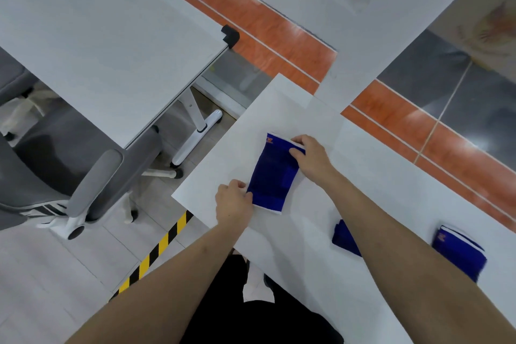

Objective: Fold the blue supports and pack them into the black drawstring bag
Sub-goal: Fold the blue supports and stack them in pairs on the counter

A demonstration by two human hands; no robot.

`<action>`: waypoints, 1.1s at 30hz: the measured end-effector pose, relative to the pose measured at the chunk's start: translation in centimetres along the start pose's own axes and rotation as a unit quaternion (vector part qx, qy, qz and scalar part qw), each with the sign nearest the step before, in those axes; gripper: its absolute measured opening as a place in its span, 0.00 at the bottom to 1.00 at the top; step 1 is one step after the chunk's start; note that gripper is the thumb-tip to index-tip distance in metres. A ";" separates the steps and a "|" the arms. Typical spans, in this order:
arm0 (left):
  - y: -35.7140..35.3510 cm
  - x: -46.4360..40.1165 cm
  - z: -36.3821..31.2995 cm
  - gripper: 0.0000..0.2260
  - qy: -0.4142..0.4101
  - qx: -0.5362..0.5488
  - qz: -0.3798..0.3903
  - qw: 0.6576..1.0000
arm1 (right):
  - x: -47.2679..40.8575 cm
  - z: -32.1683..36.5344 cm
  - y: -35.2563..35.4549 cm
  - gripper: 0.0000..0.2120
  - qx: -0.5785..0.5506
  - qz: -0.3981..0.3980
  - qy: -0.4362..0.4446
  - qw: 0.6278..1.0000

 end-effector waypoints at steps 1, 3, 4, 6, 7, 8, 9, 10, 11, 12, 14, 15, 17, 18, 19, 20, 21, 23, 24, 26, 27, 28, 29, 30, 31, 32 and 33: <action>0.3 -0.1 -1.3 0.16 -0.033 -0.005 -0.007 0.999 | 0.8 0.3 0.3 0.09 -0.020 0.002 0.012 1.000; 0.7 -0.3 -4.3 0.21 -0.100 0.022 0.007 0.995 | 2.4 1.0 1.0 0.09 -0.049 0.007 0.034 0.998; 0.8 -0.4 -5.9 0.24 -0.125 0.044 0.024 0.991 | 3.1 1.3 1.4 0.09 -0.060 0.008 0.044 0.997; 1.0 -0.6 -8.9 0.25 -0.162 0.070 0.071 0.982 | 4.5 1.9 2.2 0.08 -0.077 0.006 0.059 0.995; 1.0 -0.8 -10.2 0.23 -0.180 0.077 0.097 0.976 | 5.0 2.3 2.7 0.08 -0.083 0.000 0.064 0.994; 1.1 -0.8 -11.4 0.19 -0.202 0.075 0.117 0.969 | 5.6 2.6 3.3 0.08 -0.089 -0.009 0.069 0.994; 1.3 -0.8 -12.5 0.14 -0.223 0.063 0.128 0.964 | 6.1 3.0 4.0 0.08 -0.091 -0.023 0.075 0.993; 1.5 -0.7 -13.6 0.09 -0.246 0.049 0.130 0.959 | 6.5 3.4 4.9 0.08 -0.088 -0.041 0.081 0.992; 1.8 -0.5 -14.6 0.07 -0.266 0.042 0.128 0.954 | 6.9 3.8 5.8 0.09 -0.082 -0.065 0.092 0.990; 2.2 -0.3 -15.5 0.06 -0.284 0.049 0.124 0.950 | 7.2 4.2 6.9 0.11 -0.073 -0.091 0.108 0.987; 2.9 0.6 -17.1 0.06 -0.333 0.071 0.103 0.934 | 8.1 4.8 8.9 0.13 -0.026 -0.140 0.162 0.977; 3.3 1.2 -17.8 0.06 -0.372 0.067 0.085 0.922 | 8.7 5.1 9.5 0.12 0.009 -0.158 0.195 0.968; 3.5 2.2 -18.2 0.08 -0.446 0.025 0.046 0.894 | 10.0 5.2 10.0 0.10 0.071 -0.182 0.252 0.948; 3.2 2.4 -17.9 0.10 -0.470 0.004 0.038 0.882 | 10.5 4.9 9.8 0.09 0.096 -0.188 0.264 0.941; 2.7 2.4 -17.3 0.13 -0.486 -0.013 0.041 0.873 | 11.0 4.3 9.3 0.09 0.119 -0.190 0.268 0.937; 2.2 2.3 -16.5 0.15 -0.495 -0.025 0.048 0.867 | 11.3 3.5 8.5 0.09 0.141 -0.184 0.269 0.935; 1.4 2.0 -15.4 0.16 -0.495 -0.038 0.061 0.866 | 11.5 2.6 7.4 0.09 0.161 -0.172 0.269 0.934; -0.4 1.5 -12.9 0.17 -0.460 -0.090 0.109 0.876 | 11.8 0.4 4.7 0.09 0.174 -0.126 0.252 0.944; -1.4 1.3 -11.5 0.16 -0.428 -0.125 0.146 0.883 | 12.0 -0.8 3.4 0.09 0.166 -0.095 0.233 0.954; -3.1 1.2 -8.7 0.10 -0.365 -0.166 0.221 0.889 | 12.3 -3.4 1.1 0.11 0.147 -0.037 0.190 0.970; -3.7 0.9 -7.4 0.09 -0.343 -0.177 0.240 0.890 | 12.4 -4.6 0.1 0.14 0.141 -0.008 0.169 0.975; -4.1 0.9 -6.4 0.08 -0.338 -0.189 0.246 0.888 | 12.5 -5.7 -0.8 0.19 0.140 0.023 0.150 0.978; -4.3 0.7 -5.6 0.07 -0.334 -0.198 0.246 0.888 | 12.6 -6.6 -1.5 0.23 0.141 0.052 0.134 0.979; -4.3 0.6 -5.1 0.08 -0.334 -0.190 0.244 0.890 | 12.5 -7.2 -2.0 0.26 0.142 0.073 0.125 0.979; -4.3 0.4 -4.7 0.08 -0.331 -0.173 0.239 0.896 | 12.3 -7.7 -2.4 0.26 0.138 0.088 0.117 0.980; -4.3 0.3 -4.6 0.08 -0.325 -0.156 0.231 0.904 | 12.1 -8.2 -2.7 0.25 0.126 0.095 0.105 0.982; -4.2 0.3 -4.7 0.07 -0.320 -0.144 0.220 0.910 | 11.9 -8.5 -2.8 0.23 0.110 0.092 0.085 0.986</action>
Point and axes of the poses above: each hand's wrist, its own x-axis away from the middle knuckle, its own y-axis out of the back of the hand, z = x × y, the point moved 7 cm from there along -x, towards the middle knuckle, and after that the axes turned 3 degrees about z, right-handed, at the moved point
